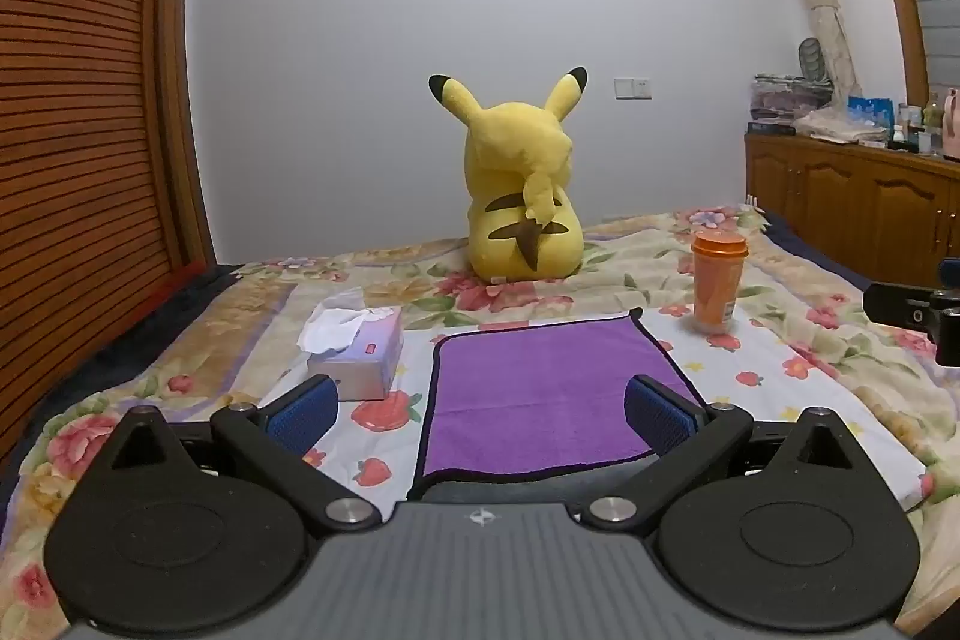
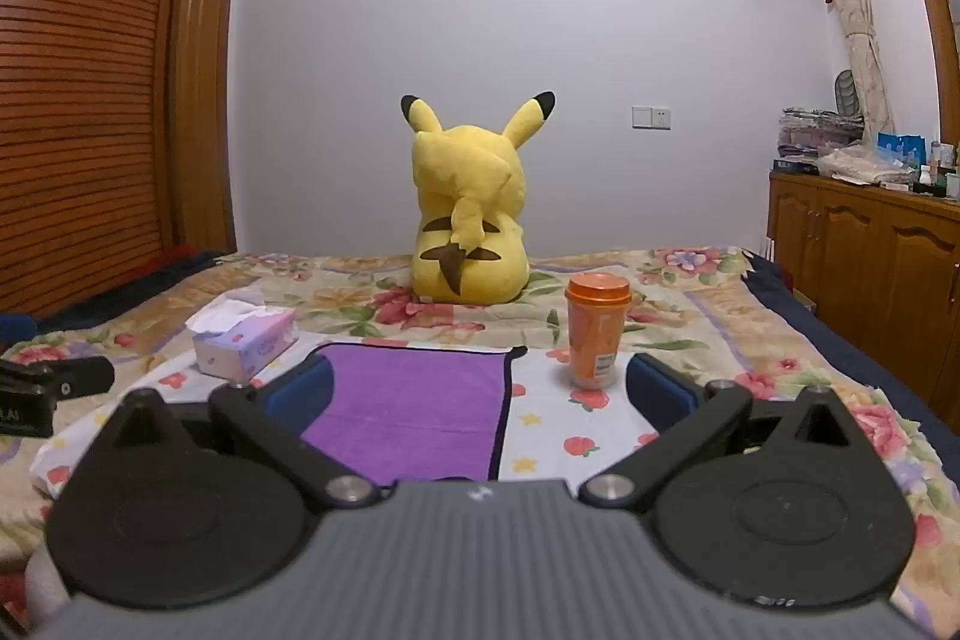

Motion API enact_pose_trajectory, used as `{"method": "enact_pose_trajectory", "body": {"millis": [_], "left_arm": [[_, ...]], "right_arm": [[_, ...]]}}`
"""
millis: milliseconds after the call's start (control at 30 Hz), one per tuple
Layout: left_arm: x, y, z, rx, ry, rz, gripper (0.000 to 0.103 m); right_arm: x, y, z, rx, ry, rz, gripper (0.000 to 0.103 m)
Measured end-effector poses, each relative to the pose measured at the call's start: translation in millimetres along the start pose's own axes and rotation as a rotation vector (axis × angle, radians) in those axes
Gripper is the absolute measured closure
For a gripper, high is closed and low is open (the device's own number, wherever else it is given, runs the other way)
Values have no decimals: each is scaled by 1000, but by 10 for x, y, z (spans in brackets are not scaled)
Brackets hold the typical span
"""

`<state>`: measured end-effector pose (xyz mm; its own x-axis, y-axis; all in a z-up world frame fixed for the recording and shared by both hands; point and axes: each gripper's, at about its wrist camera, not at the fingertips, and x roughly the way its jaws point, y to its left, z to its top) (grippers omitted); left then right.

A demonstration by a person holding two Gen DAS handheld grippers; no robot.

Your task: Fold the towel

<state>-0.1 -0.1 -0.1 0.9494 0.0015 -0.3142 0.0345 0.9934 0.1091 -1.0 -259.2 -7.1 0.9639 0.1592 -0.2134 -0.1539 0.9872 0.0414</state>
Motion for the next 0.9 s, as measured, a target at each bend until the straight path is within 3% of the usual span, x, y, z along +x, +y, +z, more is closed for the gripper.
{"method": "enact_pose_trajectory", "body": {"millis": [900], "left_arm": [[0,0,-1,3,-5,3,0]], "right_arm": [[7,-18,-5,-4,-4,-1,0]]}}
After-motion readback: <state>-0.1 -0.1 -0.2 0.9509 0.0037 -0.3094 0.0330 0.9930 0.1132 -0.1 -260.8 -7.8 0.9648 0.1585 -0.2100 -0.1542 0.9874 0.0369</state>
